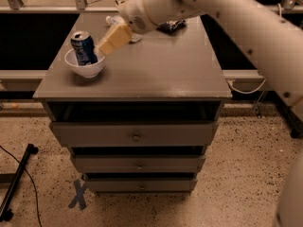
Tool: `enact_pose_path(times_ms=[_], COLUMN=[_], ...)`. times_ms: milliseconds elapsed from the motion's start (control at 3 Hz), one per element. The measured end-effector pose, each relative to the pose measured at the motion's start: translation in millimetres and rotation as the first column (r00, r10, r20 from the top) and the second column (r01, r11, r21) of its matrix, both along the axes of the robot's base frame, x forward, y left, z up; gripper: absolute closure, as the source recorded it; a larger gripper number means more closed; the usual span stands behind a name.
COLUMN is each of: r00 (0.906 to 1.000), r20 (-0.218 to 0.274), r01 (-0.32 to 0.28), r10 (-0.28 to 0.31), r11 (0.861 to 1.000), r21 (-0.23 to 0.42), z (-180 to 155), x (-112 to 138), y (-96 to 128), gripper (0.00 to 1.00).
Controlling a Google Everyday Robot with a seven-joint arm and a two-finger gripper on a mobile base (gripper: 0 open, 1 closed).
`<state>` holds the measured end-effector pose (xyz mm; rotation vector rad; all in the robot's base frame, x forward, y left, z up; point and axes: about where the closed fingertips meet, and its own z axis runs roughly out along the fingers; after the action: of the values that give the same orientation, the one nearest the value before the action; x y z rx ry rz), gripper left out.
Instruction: Pick pepsi can from white bowl and place on counter
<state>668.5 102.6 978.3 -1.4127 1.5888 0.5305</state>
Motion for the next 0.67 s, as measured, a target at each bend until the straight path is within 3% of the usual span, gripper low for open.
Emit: enact_pose_path(times_ms=[333,667], r00=[0.9974,0.9982], r20=[0.045,0.040], r01=[0.052,0.041], r10=[-0.056,-0.045], r11=[0.994,0.996], r21=[0.092,0.084], z=[-4.4,-5.0], x=[34.1,33.3], y=[79.3,80.2], gripper=[0.00,0.00])
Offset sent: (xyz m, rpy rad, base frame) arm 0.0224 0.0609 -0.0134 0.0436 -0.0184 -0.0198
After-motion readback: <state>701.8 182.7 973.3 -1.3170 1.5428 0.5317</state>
